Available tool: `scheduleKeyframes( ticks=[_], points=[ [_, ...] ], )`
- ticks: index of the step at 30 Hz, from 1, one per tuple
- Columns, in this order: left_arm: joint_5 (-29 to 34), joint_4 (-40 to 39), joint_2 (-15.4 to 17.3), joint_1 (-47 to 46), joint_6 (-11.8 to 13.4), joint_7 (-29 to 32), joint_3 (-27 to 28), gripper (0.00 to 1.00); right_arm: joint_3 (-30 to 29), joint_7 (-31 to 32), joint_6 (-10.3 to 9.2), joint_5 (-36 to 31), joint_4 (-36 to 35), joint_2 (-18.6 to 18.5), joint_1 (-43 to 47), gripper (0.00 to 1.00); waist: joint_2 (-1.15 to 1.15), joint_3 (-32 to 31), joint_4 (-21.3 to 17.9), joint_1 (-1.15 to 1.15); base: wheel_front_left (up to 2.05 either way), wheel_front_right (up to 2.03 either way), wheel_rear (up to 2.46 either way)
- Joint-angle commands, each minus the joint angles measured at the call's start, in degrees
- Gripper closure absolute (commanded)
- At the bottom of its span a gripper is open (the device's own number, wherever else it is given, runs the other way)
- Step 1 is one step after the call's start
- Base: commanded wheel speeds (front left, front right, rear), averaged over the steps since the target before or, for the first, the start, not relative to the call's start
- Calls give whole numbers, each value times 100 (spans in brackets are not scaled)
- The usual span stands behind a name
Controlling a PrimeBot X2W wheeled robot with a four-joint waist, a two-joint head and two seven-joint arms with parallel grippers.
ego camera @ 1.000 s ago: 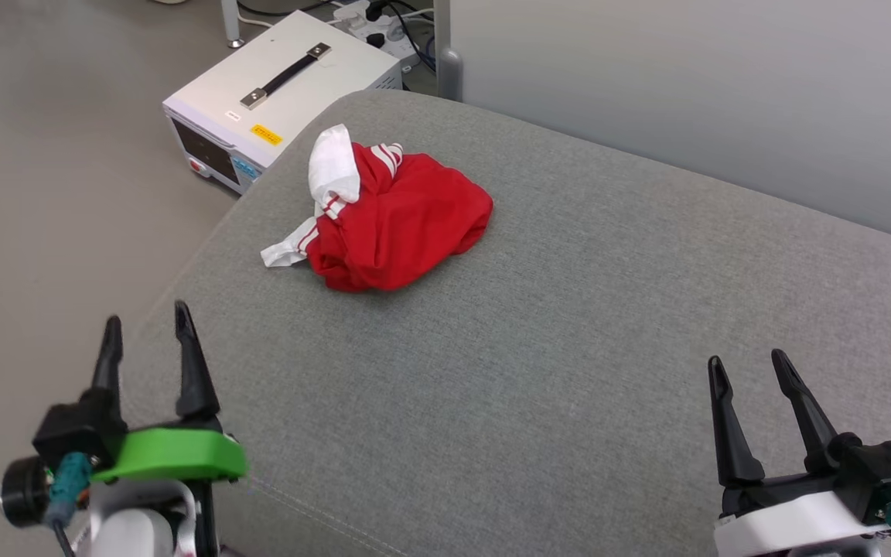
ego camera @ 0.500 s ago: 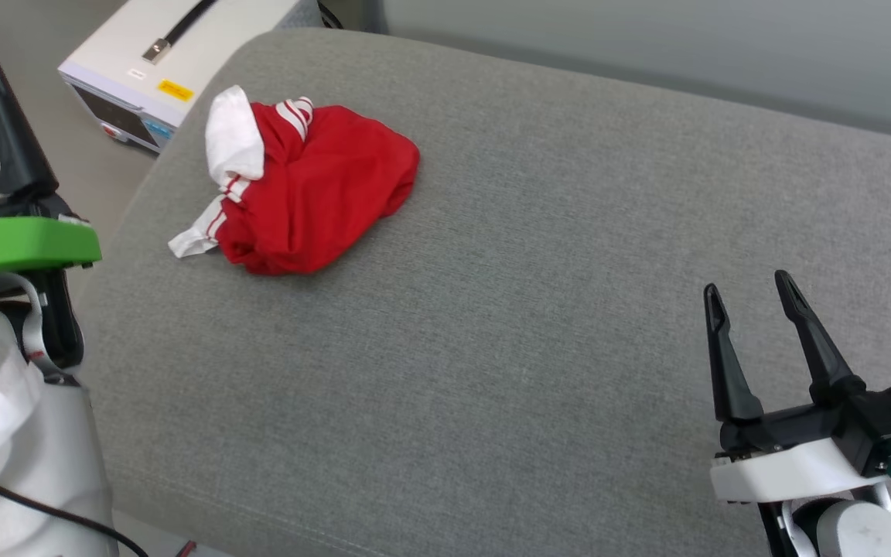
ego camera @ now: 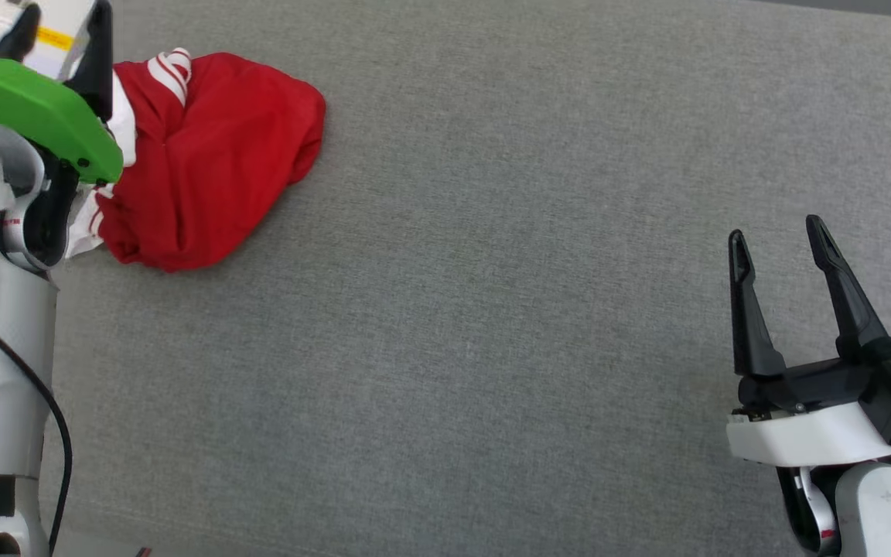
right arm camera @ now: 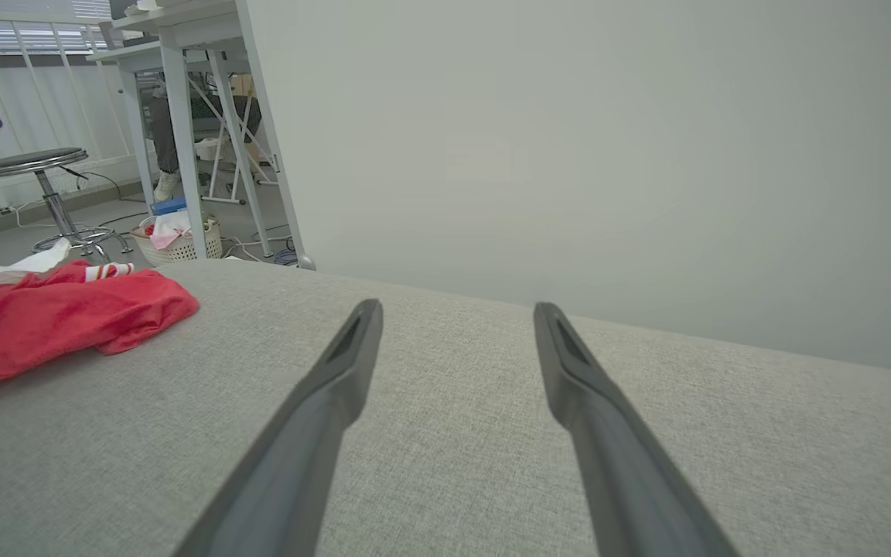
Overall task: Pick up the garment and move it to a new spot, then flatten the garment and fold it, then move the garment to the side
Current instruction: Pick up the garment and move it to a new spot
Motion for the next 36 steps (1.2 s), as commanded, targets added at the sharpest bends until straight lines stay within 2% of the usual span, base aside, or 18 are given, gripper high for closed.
scheduleKeyframes(
  ticks=[1,5,9,12,17,24,25,26,27,36],
  points=[
    [-245,129,100,-139,-14,381,-202,0,-4,-35,-4,-25,-44,-31,-108,0,0,230,-227,-1,0,0,0],
    [-790,429,356,-346,-14,1538,-822,0,-24,-35,-4,-27,-66,-41,-173,0,0,342,-328,-1,0,0,0],
    [-980,639,679,-452,-15,2474,-1459,0,-39,-35,-4,-23,-87,-41,-229,0,0,455,-420,-1,0,0,0],
    [-1201,882,700,-511,-15,2813,-1571,0,-46,-35,-4,-11,-86,-36,-270,0,0,518,-485,-1,0,0,0],
    [-1373,1137,772,-391,-15,3378,-2054,0,-93,-35,-4,4,-84,-23,-338,0,0,592,-572,-1,0,0,0],
    [-1632,1347,733,-120,-15,3487,-2546,0,-100,-35,-4,25,-50,-11,-399,0,0,598,-652,-1,0,0,0],
    [-1676,1349,722,-111,-15,3453,-2616,29,-108,-35,-4,28,-45,-9,-392,0,0,583,-650,-1,0,0,0],
    [-1717,1328,717,-113,-15,3408,-2698,95,-120,-35,-4,29,-35,-7,-379,0,0,560,-638,-1,0,0,0],
    [-1732,1288,740,-125,-15,3363,-2782,100,-126,-35,-4,28,-24,-4,-368,0,0,535,-629,-1,0,0,0],
    [-1682,800,1240,-567,-15,2314,-3314,100,-267,-35,-4,106,60,26,-141,0,0,-67,-502,-1,0,0,0]
  ],
)
